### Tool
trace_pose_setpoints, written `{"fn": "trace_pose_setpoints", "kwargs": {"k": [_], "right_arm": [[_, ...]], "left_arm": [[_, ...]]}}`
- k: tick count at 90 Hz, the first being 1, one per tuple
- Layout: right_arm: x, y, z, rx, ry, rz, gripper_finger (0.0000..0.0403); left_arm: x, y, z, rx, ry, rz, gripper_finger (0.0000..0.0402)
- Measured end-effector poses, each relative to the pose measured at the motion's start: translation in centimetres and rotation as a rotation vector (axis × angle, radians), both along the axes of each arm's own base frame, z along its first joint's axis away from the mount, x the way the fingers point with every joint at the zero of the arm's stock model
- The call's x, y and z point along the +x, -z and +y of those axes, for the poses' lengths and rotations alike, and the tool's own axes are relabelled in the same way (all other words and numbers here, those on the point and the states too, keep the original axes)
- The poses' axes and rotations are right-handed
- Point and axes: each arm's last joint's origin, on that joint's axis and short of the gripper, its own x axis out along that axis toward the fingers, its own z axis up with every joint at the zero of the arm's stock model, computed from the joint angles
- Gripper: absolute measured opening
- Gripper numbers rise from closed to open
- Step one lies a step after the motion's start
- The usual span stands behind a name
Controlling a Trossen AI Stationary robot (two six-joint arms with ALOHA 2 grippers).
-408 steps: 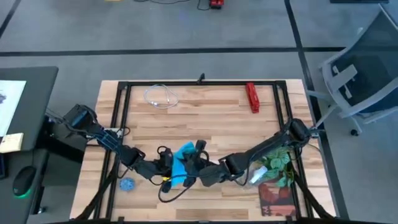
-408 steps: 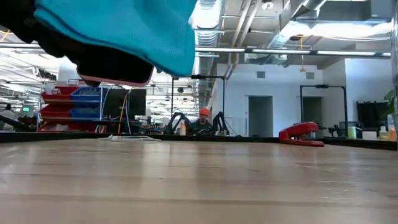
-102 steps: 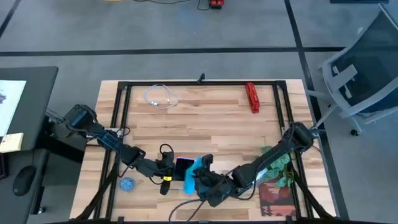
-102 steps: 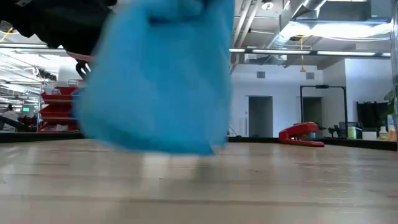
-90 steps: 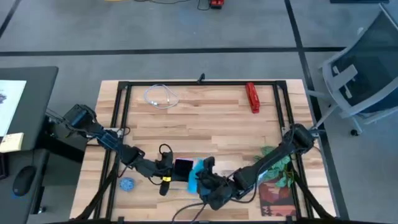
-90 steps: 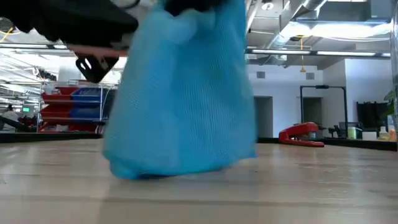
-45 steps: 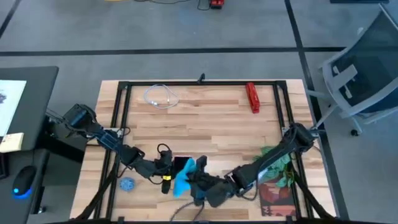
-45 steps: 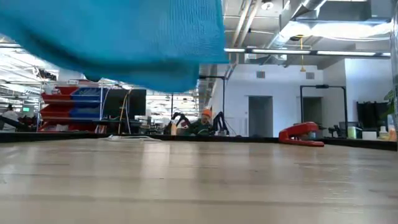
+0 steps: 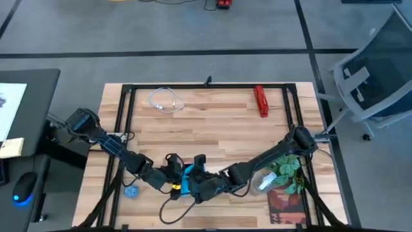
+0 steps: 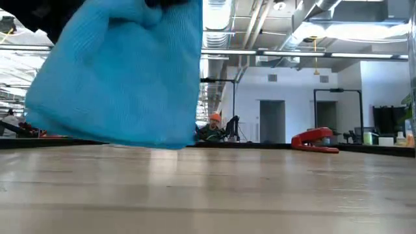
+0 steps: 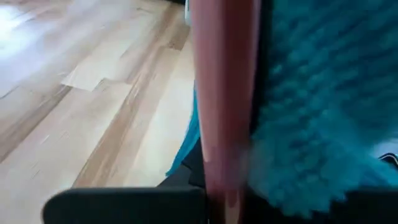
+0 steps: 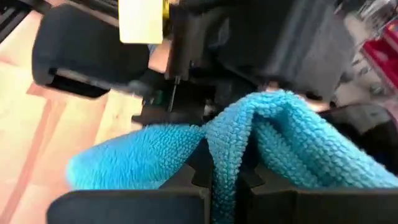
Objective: Apply microfiber cloth
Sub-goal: Wipe the front of the cellphone with the blue microfiber cloth
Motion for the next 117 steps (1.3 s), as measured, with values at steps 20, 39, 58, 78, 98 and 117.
{"fn": "trace_pose_setpoints", "kwargs": {"k": [20, 39, 58, 78, 98, 117], "right_arm": [[-1.3, 0.9, 0.9, 0.012, 0.043, 0.076, 0.0], [-1.9, 1.3, 1.7, 0.003, 0.036, 0.099, 0.0], [-0.6, 0.5, 1.7, -0.036, -0.033, -0.01, 0.0], [0.7, -0.7, 0.7, -0.023, -0.029, -0.137, 0.0], [0.9, -0.9, 0.6, 0.002, -0.032, -0.153, 0.0], [0.2, -0.4, 0.2, 0.091, 0.023, -0.061, 0.0]], "left_arm": [[0.0, -0.1, -0.2, 0.009, 0.019, -0.012, 0.0004], [-0.1, -0.1, -0.3, 0.006, 0.033, -0.008, 0.0004], [-0.2, -0.2, -0.5, 0.002, 0.047, -0.005, 0.0004], [-0.2, -0.3, -0.4, -0.003, 0.032, -0.015, 0.0004], [-0.1, -0.4, -0.4, -0.01, 0.036, -0.026, 0.0004], [-0.4, -0.9, -0.7, 0.018, 0.06, -0.044, 0.0004]]}}
